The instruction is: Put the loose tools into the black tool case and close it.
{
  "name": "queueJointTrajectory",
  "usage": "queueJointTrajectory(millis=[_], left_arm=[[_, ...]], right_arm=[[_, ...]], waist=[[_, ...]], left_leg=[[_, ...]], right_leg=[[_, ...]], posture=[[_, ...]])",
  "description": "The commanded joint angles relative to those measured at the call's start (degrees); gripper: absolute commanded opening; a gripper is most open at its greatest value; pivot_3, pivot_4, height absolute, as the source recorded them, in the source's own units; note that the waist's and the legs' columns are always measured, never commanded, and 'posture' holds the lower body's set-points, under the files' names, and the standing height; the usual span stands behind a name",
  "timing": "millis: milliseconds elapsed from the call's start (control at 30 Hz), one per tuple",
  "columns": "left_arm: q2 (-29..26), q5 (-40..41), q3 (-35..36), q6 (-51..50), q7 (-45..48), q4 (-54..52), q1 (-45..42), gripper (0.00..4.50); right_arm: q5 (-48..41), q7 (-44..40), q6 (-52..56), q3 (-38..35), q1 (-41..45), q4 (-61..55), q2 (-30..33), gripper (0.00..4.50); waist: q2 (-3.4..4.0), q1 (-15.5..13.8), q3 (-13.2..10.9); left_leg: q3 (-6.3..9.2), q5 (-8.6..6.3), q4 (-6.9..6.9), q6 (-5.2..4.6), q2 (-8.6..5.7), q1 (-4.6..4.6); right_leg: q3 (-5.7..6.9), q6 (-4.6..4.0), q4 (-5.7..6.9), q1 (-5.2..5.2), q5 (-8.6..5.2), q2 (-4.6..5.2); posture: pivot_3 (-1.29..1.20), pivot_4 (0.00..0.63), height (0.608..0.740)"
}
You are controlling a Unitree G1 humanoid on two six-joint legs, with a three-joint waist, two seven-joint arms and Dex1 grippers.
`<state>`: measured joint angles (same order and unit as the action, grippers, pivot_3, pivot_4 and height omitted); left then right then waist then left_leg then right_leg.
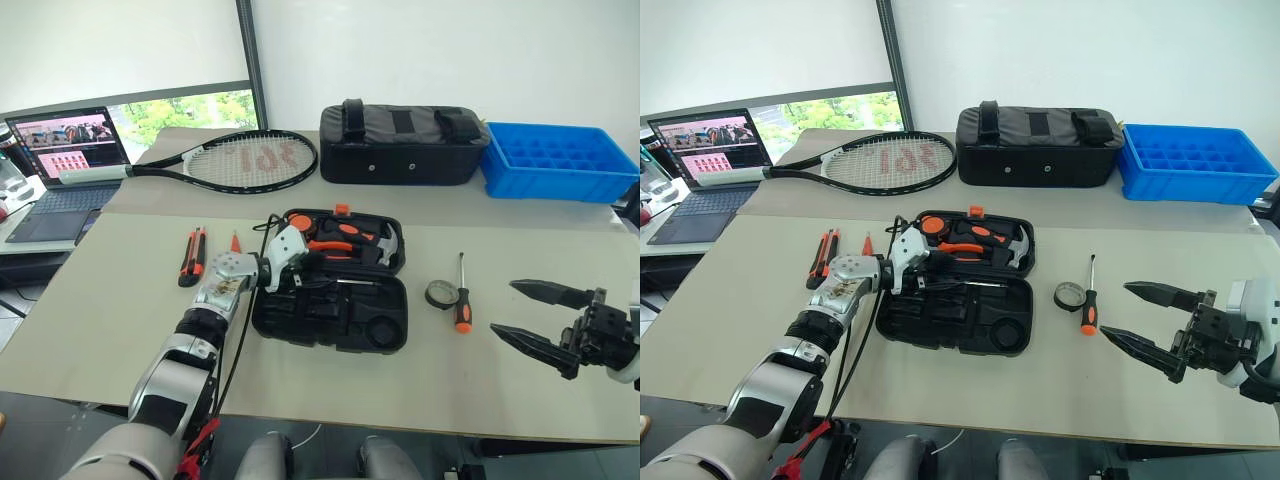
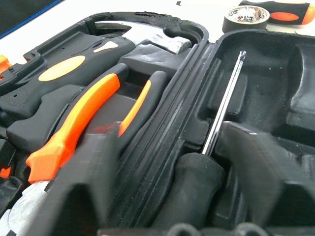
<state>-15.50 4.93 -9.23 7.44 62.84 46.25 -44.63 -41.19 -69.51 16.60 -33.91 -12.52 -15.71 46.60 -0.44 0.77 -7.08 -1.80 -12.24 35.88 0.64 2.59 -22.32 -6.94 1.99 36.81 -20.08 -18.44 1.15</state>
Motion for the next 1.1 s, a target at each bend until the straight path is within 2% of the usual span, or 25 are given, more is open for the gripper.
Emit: queueJointTrajectory(millis=[33, 167, 367, 733, 933, 1033, 1100], left_arm=[[1.13, 3.5, 3.08, -1.47, 0.31, -0.65, -0.48, 1.54], [0.12, 2.01, 2.18, -0.7, 1.27, -0.95, 0.57, 0.08], [-1.32, -1.76, -1.23, 0.57, 2.14, -0.62, 2.32, 0.08], [-3.86, -11.22, -7.26, 6.19, -4.14, 3.9, 1.74, 0.08], [-2.71, -3.49, -0.83, 3.97, -3.83, 0.53, 1.37, 0.08], [-3.59, 3.46, 3.8, 0.53, 0.22, -5.15, 1.61, 0.08], [-4.89, 7.04, 6.02, -3.1, 2.37, -9.51, 1.79, 0.6]], right_arm=[[-0.39, 0.16, -1.64, -2.08, -0.1, -1.7, 0.02, 4.5], [-0.21, 0.03, -1.82, -2.01, -0.07, -1.45, -0.06, 4.5], [-0.07, 0.31, -1.83, -1.3, 0.57, -1.39, -0.16, 4.5], [0.43, 0.19, -1.76, -1.73, 0.15, -1.42, -0.06, 4.5], [3.18, 1.98, -1.14, -0.3, 0.04, -0.86, 0.66, 4.5], [6.42, 8.29, 1.26, 2.16, 1.51, -1.37, -0.09, 4.5], [9.12, 12.87, 3.68, 4.56, 1.97, -2.08, 0.02, 4.5]], waist=[[-0.01, -0.06, -0.01], [-0.01, 0.11, 0.0], [0.0, 0.24, 0.0], [0.03, 0.65, 0.19], [0.02, 1.44, 0.18], [0.0, 2.01, 0.16], [-0.02, 2.0, 0.14]], left_leg=[[0.0, 0.0, 0.01, 0.0, 0.0, -0.01], [0.01, 0.0, -0.02, 0.0, 0.0, -0.06], [0.02, 0.0, -0.02, 0.0, 0.0, 0.01], [0.02, 0.0, -0.02, 0.0, 0.0, 0.12], [0.03, 0.0, -0.01, 0.01, 0.01, 0.33], [0.05, 0.0, -0.02, 0.01, 0.03, 0.27], [0.05, 0.02, 0.0, 0.03, 0.02, 0.14]], right_leg=[[0.01, 0.01, 0.0, -0.01, 0.0, 0.0], [0.01, -0.01, -0.03, -0.05, 0.01, 0.0], [0.0, -0.01, -0.01, -0.01, 0.01, -0.01], [-0.05, 0.03, 0.05, 0.14, -0.01, -0.02], [-0.05, 0.07, 0.04, 0.57, -0.04, -0.02], [-0.04, 0.08, 0.06, 0.47, -0.04, -0.04], [-0.08, 0.06, 0.18, 0.0, -0.03, -0.05]], posture=[[0.0, 0.15, 0.708], [0.0, 0.15, 0.708], [0.0, 0.15, 0.708], [0.0, 0.15, 0.708], [0.0, 0.15, 0.708], [0.0, 0.15, 0.708], [0.0, 0.15, 0.708]])
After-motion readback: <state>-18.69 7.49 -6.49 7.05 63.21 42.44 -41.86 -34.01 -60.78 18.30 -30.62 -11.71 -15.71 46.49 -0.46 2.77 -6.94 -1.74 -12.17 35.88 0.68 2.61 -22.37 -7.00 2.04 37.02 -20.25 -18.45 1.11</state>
